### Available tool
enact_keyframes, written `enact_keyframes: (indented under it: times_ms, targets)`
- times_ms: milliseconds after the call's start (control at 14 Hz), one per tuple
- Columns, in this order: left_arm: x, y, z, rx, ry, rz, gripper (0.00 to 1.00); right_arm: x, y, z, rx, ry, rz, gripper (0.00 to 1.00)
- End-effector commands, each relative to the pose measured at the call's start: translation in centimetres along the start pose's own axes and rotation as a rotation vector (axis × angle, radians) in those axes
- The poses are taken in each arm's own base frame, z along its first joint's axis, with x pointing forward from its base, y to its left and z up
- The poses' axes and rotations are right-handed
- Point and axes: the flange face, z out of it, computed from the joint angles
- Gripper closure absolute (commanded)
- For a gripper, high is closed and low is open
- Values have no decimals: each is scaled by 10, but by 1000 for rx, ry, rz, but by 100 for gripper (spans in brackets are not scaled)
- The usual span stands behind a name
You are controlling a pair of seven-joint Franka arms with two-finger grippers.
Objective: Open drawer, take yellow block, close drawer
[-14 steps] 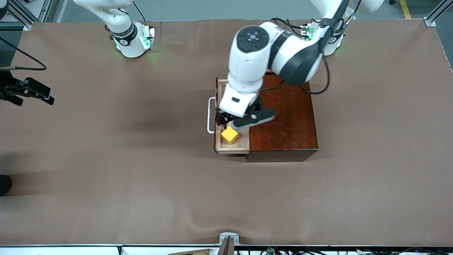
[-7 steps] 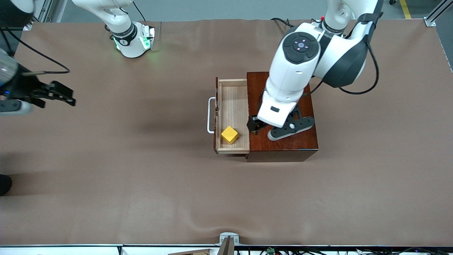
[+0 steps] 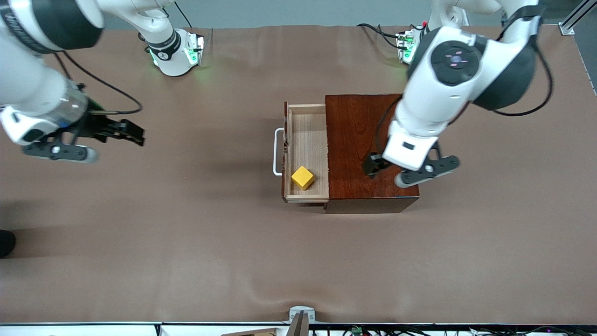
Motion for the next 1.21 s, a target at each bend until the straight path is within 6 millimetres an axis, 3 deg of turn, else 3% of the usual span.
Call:
enact_keyframes:
  times_ms: [0,71,143,357,786,1000,1143]
  targets:
    - [1,-39,-8,-12,-31,31,0,-11,-51,15,21,-6,138,0]
    - [6,-54,-11,-20,-37,45,0,-16,-70,23,44,-24,194,0]
    - [16,-79,-15,-29,-43,70,0,-27,-106,35,71,-43,278,0]
    - [32,-123,-19,-30,-57,126,0,-59,-188,68,89,-23,450,0]
    - [70,-211,-18,-15,-107,272,0,-90,-320,135,114,-18,700,0]
    - [82,-244,-16,-16,-115,332,0,-81,-351,161,131,-17,766,0]
    - [86,-258,-12,-18,-122,366,0,-80,-361,176,162,-7,825,0]
